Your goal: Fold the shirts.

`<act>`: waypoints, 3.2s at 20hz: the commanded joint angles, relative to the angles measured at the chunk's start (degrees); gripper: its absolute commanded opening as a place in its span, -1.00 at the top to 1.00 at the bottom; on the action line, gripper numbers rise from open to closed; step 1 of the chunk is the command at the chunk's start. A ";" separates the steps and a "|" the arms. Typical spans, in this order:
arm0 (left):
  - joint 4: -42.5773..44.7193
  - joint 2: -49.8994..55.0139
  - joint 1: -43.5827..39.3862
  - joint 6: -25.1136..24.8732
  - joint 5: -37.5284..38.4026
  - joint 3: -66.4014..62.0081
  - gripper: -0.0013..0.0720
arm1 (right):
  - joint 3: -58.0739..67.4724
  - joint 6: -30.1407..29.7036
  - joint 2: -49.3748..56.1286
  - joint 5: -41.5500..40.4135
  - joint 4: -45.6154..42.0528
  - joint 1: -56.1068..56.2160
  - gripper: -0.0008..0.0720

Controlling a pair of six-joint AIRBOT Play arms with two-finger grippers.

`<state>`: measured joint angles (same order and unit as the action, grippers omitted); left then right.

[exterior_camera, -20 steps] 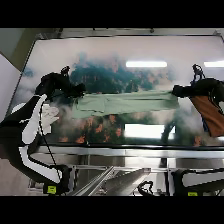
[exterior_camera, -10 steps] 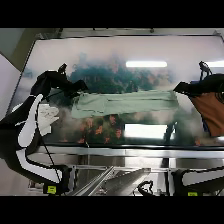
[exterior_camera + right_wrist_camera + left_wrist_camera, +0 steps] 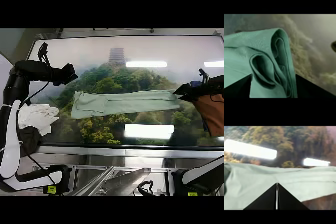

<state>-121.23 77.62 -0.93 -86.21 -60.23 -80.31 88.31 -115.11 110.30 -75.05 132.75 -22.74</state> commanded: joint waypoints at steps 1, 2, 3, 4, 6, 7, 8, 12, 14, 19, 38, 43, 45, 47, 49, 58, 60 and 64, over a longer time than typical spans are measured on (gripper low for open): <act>-0.28 -3.85 -3.65 -0.31 0.13 -0.07 0.92 | 2.08 -1.31 3.13 -1.51 1.95 0.00 -0.60; -0.33 -3.87 -5.20 -0.31 0.11 -0.07 0.92 | 2.29 -1.29 3.65 -1.49 1.95 0.02 -0.58; -0.28 -3.78 -6.93 -0.33 0.20 -0.04 0.92 | 2.32 -1.31 4.04 -1.53 1.92 0.15 -0.29; -0.28 -3.50 -8.74 -0.33 0.42 -0.02 0.92 | 2.32 -1.29 4.46 -1.73 1.92 0.37 0.03; -0.31 -2.21 -12.57 -0.33 1.64 -0.02 0.92 | 2.34 -1.88 4.83 -2.67 2.08 0.87 0.51; -0.31 -1.27 -14.40 -0.33 2.43 -0.02 0.92 | 2.47 -2.62 4.83 -3.23 2.10 1.29 0.89; -0.28 0.04 -16.35 -0.48 3.85 -0.02 0.92 | 3.04 -2.58 4.83 -4.15 2.14 1.66 0.91; -0.28 8.52 -22.67 -0.83 11.54 -0.07 0.92 | 7.89 0.00 -0.52 -10.14 2.34 1.44 0.91; -0.37 14.45 -25.75 -0.98 16.20 -0.09 0.92 | 10.78 2.49 -6.05 -15.15 2.36 1.22 0.91; -0.55 28.09 -33.03 -0.87 21.24 -4.83 0.92 | 13.03 7.69 -18.73 -22.84 2.51 3.17 0.91; -0.44 27.69 -26.14 0.15 -20.72 -37.42 0.92 | 12.41 16.15 -25.49 -18.73 1.97 13.31 0.91; -0.44 1.49 -16.09 -6.03 -19.87 -25.51 0.92 | 7.91 19.74 -24.98 -0.07 2.10 33.59 0.91; -0.37 -9.14 -11.63 -8.41 -17.70 -18.58 0.92 | 7.04 20.98 -21.81 11.54 2.08 43.71 0.91; -0.44 -18.49 -6.36 -10.58 -15.52 -13.14 0.92 | 7.06 22.47 -16.15 25.66 2.43 53.09 0.91; -0.48 -25.77 -1.11 -12.50 -13.18 -8.63 0.92 | 7.06 22.38 -9.14 40.24 2.49 61.20 0.90; -1.68 -34.69 10.21 -14.97 -12.48 3.15 0.92 | 7.37 25.92 -9.33 24.96 -6.54 49.18 -0.42; -6.64 -32.63 10.21 -16.17 -12.74 3.08 0.92 | 7.34 30.05 -14.08 14.91 -14.27 40.68 -0.93; -13.05 -28.37 10.08 -16.39 -12.90 3.08 0.92 | 2.23 33.09 -15.12 2.23 -19.56 29.99 -0.96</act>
<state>-129.21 46.94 8.95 -102.10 -72.84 -77.49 93.73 -84.29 96.66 -61.80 117.49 14.44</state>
